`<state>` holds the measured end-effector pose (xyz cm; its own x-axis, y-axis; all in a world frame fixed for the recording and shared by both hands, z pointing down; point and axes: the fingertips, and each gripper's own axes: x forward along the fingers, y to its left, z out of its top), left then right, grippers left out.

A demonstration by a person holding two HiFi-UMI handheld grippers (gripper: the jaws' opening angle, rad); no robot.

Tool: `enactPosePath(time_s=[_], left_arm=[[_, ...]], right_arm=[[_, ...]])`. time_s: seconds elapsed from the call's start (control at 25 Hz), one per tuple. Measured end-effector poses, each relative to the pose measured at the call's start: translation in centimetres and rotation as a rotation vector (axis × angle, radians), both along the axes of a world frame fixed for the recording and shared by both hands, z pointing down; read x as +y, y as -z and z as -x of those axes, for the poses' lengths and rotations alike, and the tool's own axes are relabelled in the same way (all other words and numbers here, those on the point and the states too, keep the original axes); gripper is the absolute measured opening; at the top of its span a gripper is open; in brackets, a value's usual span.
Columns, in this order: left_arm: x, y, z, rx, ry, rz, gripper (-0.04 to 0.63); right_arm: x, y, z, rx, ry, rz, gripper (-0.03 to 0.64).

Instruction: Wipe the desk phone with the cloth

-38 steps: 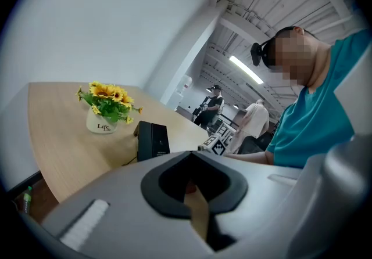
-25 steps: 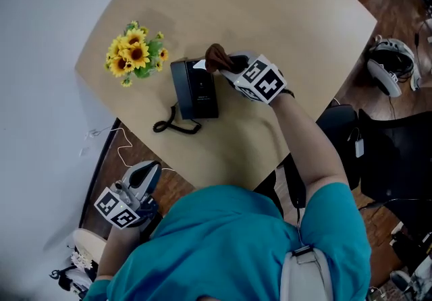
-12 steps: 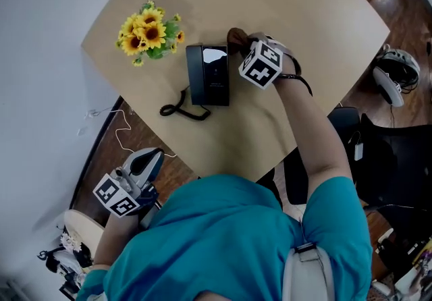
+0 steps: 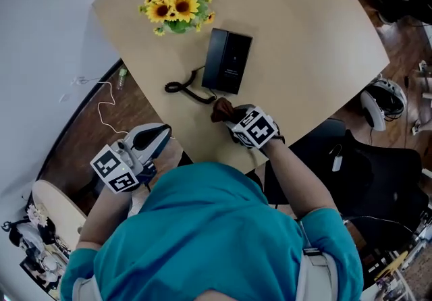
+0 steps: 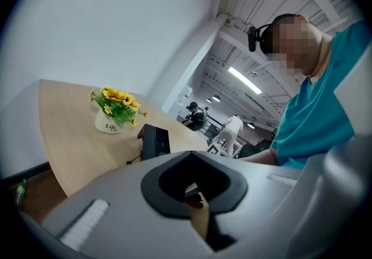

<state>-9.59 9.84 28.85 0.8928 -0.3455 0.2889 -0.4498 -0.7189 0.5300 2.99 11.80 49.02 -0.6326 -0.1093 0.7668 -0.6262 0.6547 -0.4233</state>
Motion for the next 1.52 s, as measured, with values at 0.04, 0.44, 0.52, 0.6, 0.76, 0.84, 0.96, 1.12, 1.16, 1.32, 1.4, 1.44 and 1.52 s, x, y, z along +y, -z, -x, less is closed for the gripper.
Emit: enactPosePath(time_s=[0.04,0.44,0.52,0.6,0.76,0.84,0.96,1.12,1.16,1.32,1.4,1.44,1.52], left_arm=[[0.2,0.0,0.1,0.006,0.002,-0.002,0.005],[1.4,0.4,2.8,0.04,0.067,-0.022,0.005],[1.5,0.4,3.3,0.047,0.08,-0.022,0.005],[1.6,0.3,3.9,0.052,0.092,-0.022,0.005],[1.2,0.4,5.0,0.053,0.116,-0.025,0.005],[1.0,0.6,5.0,0.053,0.118,-0.032,0.005],[1.0,0.9,4.7,0.049,0.11,-0.039,0.005],[1.1,1.3,4.0,0.041,0.096,-0.048,0.005],[1.0,1.4,4.0,0.038,0.095,-0.051,0.005],[1.2,1.6,4.4,0.035,0.108,-0.059,0.005],[1.1,1.5,4.9,0.039,0.119,-0.054,0.005],[1.1,1.4,5.2,0.039,0.124,-0.05,0.005],[0.9,1.1,5.6,0.039,0.132,-0.044,0.005]], right_arm=[[-0.4,-0.6,0.3,0.032,-0.013,0.033,0.115],[-4.0,-0.7,-1.1,0.261,0.066,0.09,0.114],[-3.6,-0.8,-2.7,0.289,0.046,0.089,0.114],[-3.5,-0.8,-5.0,0.308,0.007,0.09,0.114],[-5.8,1.2,-9.8,0.281,-0.132,0.04,0.114],[-9.4,4.3,-11.6,0.222,-0.216,-0.08,0.114],[-15.4,9.5,-11.7,0.188,-0.227,-0.345,0.114],[-20.6,11.6,-8.6,0.291,-0.073,-0.543,0.114],[-21.3,11.2,-8.0,0.318,-0.045,-0.557,0.114],[-20.5,9.4,-6.8,0.349,0.016,-0.56,0.114],[-19.0,8.9,-6.2,0.328,0.06,-0.517,0.114],[-18.9,8.9,-6.0,0.303,0.064,-0.499,0.114],[-20.7,10.0,-6.0,0.221,0.032,-0.468,0.114]])
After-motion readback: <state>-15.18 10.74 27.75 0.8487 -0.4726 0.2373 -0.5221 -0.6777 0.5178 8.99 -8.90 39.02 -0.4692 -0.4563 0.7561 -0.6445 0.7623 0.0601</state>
